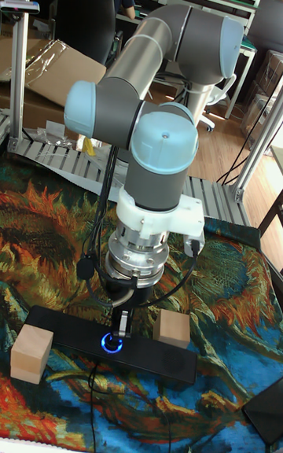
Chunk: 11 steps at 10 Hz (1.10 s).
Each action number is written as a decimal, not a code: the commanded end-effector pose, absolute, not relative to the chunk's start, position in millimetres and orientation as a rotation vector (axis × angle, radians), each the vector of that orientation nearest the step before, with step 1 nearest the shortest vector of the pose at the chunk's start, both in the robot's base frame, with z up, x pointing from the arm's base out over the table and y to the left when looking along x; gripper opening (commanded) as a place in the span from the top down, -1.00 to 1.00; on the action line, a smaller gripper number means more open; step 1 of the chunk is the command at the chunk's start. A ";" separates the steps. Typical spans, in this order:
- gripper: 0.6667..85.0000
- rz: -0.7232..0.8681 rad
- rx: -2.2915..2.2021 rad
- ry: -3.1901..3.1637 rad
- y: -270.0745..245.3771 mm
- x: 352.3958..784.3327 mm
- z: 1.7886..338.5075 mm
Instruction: Turn the knob to decrease the volume of the speaker
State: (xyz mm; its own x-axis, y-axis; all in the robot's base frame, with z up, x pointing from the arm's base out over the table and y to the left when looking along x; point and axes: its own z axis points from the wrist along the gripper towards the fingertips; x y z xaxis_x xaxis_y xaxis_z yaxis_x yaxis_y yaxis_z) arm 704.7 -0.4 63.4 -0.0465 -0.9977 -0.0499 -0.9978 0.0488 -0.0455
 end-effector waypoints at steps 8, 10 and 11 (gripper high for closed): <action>0.04 0.015 -2.260 2.167 -5.1 695.8 66.9; 0.04 0.017 -2.257 2.167 -6.3 695.9 67.7; 0.04 0.020 -2.251 2.171 -5.9 695.9 67.8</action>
State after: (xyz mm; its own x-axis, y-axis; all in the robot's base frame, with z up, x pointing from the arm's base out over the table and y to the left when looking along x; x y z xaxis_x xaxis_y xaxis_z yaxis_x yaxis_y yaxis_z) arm 695.5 -8.1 65.6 0.0425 -0.9991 -0.0032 -0.9991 -0.0425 -0.0005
